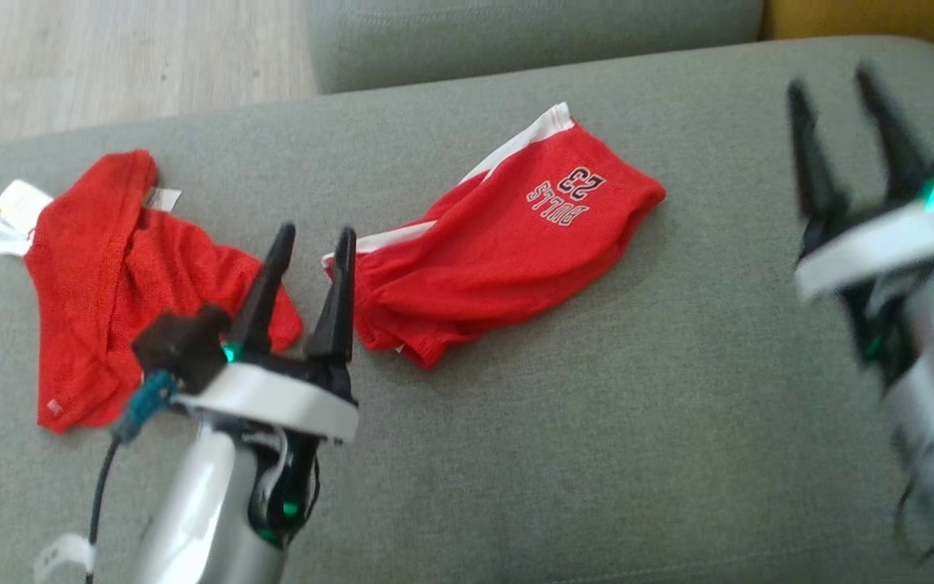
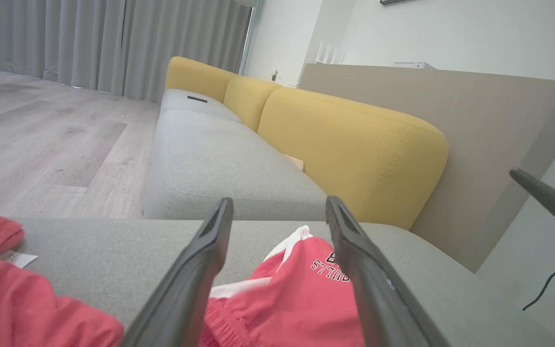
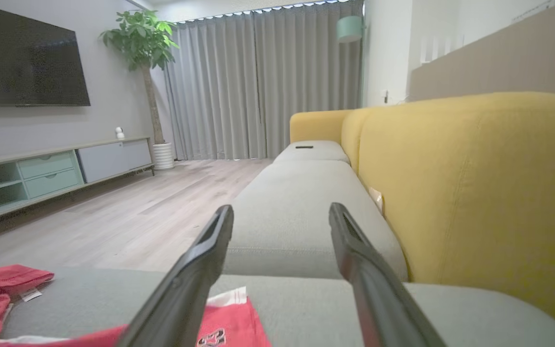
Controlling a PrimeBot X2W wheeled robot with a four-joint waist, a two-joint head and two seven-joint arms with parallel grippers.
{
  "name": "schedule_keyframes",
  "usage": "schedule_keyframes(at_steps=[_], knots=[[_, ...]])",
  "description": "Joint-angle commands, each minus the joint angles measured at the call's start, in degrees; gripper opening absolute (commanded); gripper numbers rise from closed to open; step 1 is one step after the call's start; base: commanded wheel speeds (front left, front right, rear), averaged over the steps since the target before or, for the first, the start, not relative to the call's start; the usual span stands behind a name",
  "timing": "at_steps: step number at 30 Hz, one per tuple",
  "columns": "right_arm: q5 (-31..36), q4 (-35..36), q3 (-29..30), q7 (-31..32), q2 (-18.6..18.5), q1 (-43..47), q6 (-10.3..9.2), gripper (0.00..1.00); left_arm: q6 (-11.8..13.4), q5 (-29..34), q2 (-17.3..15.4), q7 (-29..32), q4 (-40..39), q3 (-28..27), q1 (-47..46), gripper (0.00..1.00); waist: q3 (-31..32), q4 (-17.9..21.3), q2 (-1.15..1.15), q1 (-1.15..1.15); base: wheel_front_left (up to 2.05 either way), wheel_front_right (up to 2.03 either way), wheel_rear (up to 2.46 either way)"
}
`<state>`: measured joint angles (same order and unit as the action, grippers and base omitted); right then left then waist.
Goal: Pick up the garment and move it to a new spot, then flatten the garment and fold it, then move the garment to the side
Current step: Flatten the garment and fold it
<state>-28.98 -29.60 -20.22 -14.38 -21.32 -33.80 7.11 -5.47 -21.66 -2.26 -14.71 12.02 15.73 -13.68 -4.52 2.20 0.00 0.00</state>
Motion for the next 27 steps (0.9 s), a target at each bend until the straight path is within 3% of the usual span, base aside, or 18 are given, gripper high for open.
schedule_keyframes(at_steps=[1,7,11,19,27], knots=[[1.89,2.81,1.31,-0.61,1.66,1.95,0.37,1.00,0.45,0.58,-0.62,-0.29,-2.39,-2.24,-0.63,1.00,0.68,0.32,0.00,0.00,0.00,0.00,0.00],[9.76,8.17,9.57,-0.32,10.40,13.89,0.37,1.00,1.97,-0.80,-0.62,-0.29,-3.84,-2.24,4.29,1.00,1.72,0.73,0.00,0.00,0.00,0.00,0.00],[12.76,11.65,12.36,1.28,14.04,17.77,0.37,1.00,2.65,-1.46,-0.62,-0.29,-5.04,-2.27,5.13,1.00,1.15,0.73,0.00,0.00,0.00,0.00,0.00],[15.58,15.60,15.00,4.05,16.88,19.02,0.37,1.00,2.38,-1.08,-0.62,-0.29,-5.76,-1.61,3.76,1.00,-2.07,-0.21,0.00,0.00,0.00,0.00,0.00],[17.54,14.25,18.62,6.82,18.23,13.58,0.37,1.00,1.73,-1.06,-0.62,-0.29,-5.10,-0.12,1.69,1.00,-6.21,-3.92,0.00,0.00,0.00,0.00,0.00]])
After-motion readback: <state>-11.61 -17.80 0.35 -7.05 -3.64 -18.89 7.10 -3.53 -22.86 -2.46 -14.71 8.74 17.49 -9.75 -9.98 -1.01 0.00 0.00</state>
